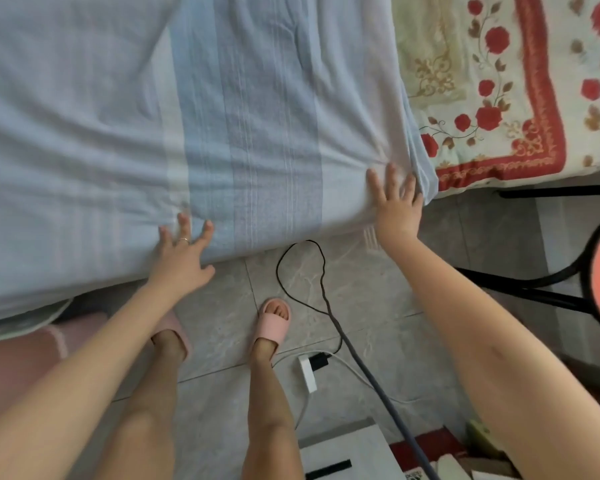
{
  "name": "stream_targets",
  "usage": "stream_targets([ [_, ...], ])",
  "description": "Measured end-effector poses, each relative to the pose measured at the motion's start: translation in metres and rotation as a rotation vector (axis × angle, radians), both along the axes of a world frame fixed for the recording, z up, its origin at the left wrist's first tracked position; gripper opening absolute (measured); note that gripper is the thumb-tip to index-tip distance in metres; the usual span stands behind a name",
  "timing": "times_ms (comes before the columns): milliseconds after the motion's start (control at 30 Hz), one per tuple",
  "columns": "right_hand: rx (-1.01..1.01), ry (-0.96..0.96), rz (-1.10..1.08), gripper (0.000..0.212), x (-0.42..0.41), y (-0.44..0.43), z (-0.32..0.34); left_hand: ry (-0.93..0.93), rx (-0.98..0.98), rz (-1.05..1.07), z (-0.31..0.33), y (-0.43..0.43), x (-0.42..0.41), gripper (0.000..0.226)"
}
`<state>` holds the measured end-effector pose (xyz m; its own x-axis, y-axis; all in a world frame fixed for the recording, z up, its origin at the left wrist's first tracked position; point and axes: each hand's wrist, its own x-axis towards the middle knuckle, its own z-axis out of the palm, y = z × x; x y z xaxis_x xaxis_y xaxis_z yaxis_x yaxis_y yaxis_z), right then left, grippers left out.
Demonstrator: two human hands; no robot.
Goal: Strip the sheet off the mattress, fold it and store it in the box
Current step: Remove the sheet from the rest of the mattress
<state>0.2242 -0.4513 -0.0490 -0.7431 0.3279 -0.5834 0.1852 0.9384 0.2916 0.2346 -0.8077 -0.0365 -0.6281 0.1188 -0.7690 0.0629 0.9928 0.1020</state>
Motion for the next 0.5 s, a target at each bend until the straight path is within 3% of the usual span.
stream_targets([
  [67, 0.015, 0.052, -0.087, 0.091, -0.002, -0.031, 0.009, -0.075, -0.034, -0.056, 0.002, 0.0, -0.01, 0.084],
  [133, -0.1, 0.138, -0.076, 0.082, -0.009, -0.082, 0.012, -0.143, -0.052, -0.08, 0.005, -0.001, -0.021, 0.082],
  [267, -0.509, 0.096, 0.519, 0.077, -0.035, -0.208, 0.019, -0.104, 0.066, -0.045, 0.019, -0.02, -0.045, 0.058],
  [367, -0.484, 0.032, 0.989, 0.066, -0.061, -0.264, 0.011, -0.004, 0.094, 0.063, 0.031, -0.056, -0.051, 0.039],
  [433, -0.438, 0.01, 1.07, 0.063, -0.079, -0.291, 0.003, 0.054, 0.094, 0.179, 0.037, -0.094, -0.045, 0.04],
  [500, -0.39, 0.029, 1.018, 0.064, -0.095, -0.332, 0.001, 0.119, 0.149, 0.292, 0.041, -0.141, -0.038, 0.04],
])
